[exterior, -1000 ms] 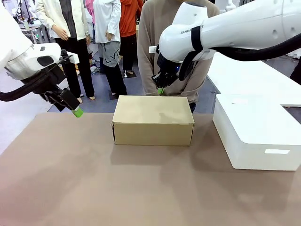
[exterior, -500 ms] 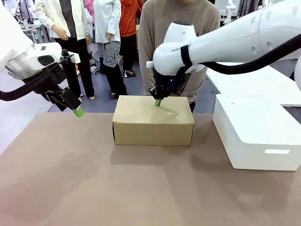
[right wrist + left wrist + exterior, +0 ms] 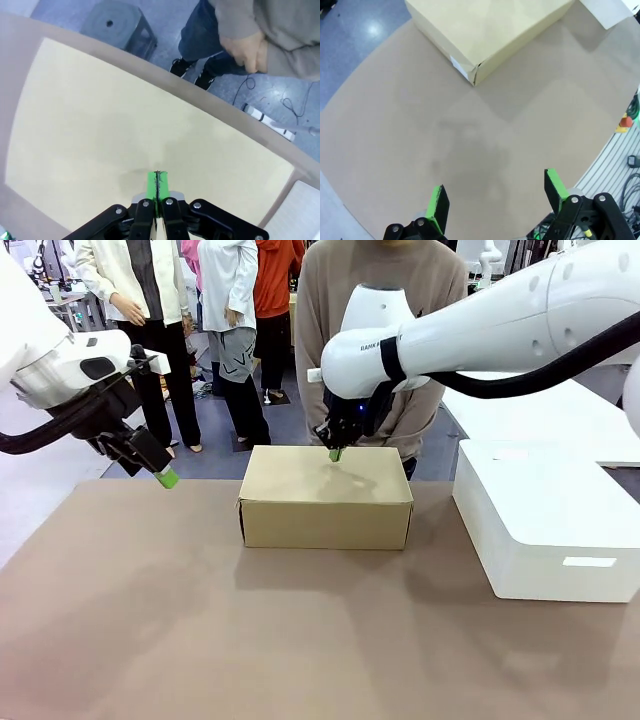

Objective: Pack the shoes into the box.
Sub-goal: Press down on the lid of the Shoes Box.

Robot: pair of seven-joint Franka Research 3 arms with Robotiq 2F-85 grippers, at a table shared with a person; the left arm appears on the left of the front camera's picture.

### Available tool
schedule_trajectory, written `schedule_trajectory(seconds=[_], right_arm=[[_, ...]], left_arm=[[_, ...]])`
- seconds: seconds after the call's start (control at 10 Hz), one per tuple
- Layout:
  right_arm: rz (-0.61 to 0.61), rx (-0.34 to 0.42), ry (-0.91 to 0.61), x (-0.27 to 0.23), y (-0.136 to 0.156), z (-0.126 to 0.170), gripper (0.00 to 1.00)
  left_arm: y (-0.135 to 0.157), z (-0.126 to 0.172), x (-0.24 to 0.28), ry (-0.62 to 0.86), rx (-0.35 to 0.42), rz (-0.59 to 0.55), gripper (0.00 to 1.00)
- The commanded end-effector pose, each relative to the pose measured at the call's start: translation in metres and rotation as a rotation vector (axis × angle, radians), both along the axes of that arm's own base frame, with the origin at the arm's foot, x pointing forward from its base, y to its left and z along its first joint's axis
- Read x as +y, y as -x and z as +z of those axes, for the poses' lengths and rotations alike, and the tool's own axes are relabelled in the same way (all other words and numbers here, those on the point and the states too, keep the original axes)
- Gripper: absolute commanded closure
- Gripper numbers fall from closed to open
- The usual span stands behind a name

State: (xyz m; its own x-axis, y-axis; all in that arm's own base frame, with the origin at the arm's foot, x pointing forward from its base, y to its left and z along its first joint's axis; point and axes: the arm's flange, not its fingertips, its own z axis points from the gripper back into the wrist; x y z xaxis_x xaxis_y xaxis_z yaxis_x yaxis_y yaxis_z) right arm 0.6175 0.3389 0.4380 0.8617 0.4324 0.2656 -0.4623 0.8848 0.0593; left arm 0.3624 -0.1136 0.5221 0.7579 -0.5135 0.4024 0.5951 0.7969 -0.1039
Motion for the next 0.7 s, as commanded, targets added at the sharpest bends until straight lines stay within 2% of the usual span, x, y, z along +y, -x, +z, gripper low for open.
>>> schedule_trajectory(seconds=[0.0, 0.2, 0.6], right_arm=[[0.044, -0.025, 0.001, -0.012, 0.029, 0.051, 1.0], [0.088, -0.02, -0.015, -0.02, 0.046, 0.073, 1.0], [0.206, 0.002, 0.006, -0.051, 0.097, 0.095, 1.0]], left_arm=[[0.001, 0.0, 0.001, -0.013, -0.01, 0.013, 0.0], [0.001, 0.0, 0.001, -0.013, -0.01, 0.013, 0.0], [0.001, 0.0, 0.001, -0.013, -0.01, 0.013, 0.0]])
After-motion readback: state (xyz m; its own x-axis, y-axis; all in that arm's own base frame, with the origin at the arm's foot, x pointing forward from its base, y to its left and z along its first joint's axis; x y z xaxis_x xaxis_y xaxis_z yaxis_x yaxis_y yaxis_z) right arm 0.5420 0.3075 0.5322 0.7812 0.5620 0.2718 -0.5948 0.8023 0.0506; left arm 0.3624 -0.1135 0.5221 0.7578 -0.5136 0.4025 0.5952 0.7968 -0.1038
